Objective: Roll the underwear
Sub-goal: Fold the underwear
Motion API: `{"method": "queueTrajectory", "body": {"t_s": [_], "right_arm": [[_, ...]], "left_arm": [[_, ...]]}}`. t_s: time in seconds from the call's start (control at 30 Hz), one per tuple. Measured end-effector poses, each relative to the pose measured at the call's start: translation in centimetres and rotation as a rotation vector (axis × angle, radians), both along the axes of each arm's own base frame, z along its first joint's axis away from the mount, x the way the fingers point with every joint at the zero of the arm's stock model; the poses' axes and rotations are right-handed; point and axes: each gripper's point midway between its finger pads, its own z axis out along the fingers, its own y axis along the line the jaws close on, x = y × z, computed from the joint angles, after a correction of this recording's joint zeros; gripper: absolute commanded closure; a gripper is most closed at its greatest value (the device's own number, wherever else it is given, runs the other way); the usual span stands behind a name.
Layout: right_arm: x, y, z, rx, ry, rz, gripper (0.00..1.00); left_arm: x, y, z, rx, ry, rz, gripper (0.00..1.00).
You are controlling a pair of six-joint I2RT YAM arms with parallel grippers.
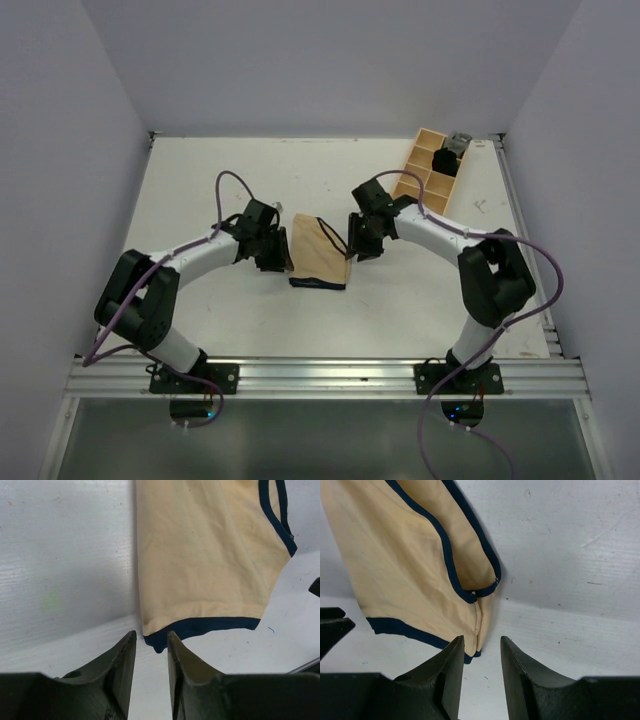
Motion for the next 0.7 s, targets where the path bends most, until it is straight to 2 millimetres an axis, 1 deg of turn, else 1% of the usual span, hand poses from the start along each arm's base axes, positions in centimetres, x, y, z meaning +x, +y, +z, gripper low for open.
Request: {"method": "queueTrajectory", "body": {"t_s": [0.07, 0.2, 0.3, 0.37, 0.53, 0.6, 0.7], "right_arm": [[0.4, 0.4, -0.4, 0.005, 0.007, -0.006, 0.6], [0.5, 0.7, -2.2, -0.004, 0.05, -0.012, 0.58], [0.4, 0.8, -3.0, -0.01, 0.072, -0.018, 0.57], [0.5, 0.9, -3.2, -0.007, 0.073, -0.024, 0.57], [1.0, 1.3, -3.1, 0.008, 0.057, -0.034, 0.61], [1.2, 1.4, -3.3, 0.008, 0.058, -0.036, 0.64], [1.2, 1.4, -3.9, 0.004, 0.067, -0.037, 0.65]], "left_arm": [[-0.1, 0.0, 0.3, -0.002, -0.002, 0.0, 0.63], [-0.3, 0.2, 0.4, 0.003, -0.001, 0.003, 0.62], [-0.5, 0.4, 0.4, 0.011, 0.006, 0.004, 0.61], [-0.6, 0.5, 0.3, 0.015, 0.01, 0.006, 0.61], [-0.5, 0.7, 0.3, 0.016, 0.011, 0.012, 0.61], [-0.3, 0.9, 0.3, 0.015, 0.011, 0.02, 0.61], [0.0, 1.4, 0.3, 0.007, 0.014, 0.039, 0.61]]}}
